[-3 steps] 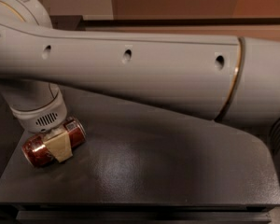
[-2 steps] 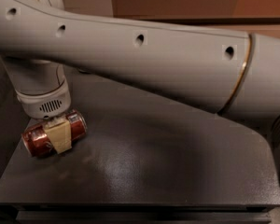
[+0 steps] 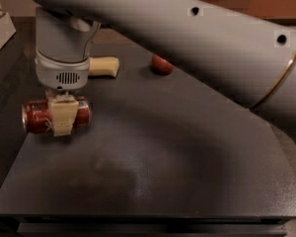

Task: Place coke can upright

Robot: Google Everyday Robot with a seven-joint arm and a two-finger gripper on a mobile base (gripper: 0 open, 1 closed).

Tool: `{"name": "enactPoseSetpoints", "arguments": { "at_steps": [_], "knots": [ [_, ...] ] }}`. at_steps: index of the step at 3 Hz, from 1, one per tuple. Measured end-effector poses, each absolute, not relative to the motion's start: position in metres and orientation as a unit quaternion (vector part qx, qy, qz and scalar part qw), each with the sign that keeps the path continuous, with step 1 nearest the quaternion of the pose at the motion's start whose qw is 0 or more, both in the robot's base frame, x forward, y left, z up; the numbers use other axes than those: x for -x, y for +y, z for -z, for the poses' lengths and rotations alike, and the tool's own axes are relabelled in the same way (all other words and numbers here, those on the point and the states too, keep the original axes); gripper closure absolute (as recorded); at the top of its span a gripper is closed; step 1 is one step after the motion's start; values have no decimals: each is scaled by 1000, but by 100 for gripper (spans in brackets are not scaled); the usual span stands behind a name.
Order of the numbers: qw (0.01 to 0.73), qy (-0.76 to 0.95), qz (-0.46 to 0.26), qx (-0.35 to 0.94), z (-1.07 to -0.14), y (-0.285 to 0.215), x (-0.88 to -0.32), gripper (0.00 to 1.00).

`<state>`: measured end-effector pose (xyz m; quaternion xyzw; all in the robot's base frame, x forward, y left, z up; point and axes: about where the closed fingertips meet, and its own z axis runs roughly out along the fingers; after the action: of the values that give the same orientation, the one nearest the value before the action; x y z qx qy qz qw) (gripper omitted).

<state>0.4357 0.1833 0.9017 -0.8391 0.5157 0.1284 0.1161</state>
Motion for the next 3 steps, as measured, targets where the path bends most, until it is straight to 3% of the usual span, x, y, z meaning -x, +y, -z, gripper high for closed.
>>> {"name": "enactPoseSetpoints", "arguments": {
  "at_steps": [3],
  "knots": [
    [293,591,-297,691,-929,158,-459,100]
  ]
}}
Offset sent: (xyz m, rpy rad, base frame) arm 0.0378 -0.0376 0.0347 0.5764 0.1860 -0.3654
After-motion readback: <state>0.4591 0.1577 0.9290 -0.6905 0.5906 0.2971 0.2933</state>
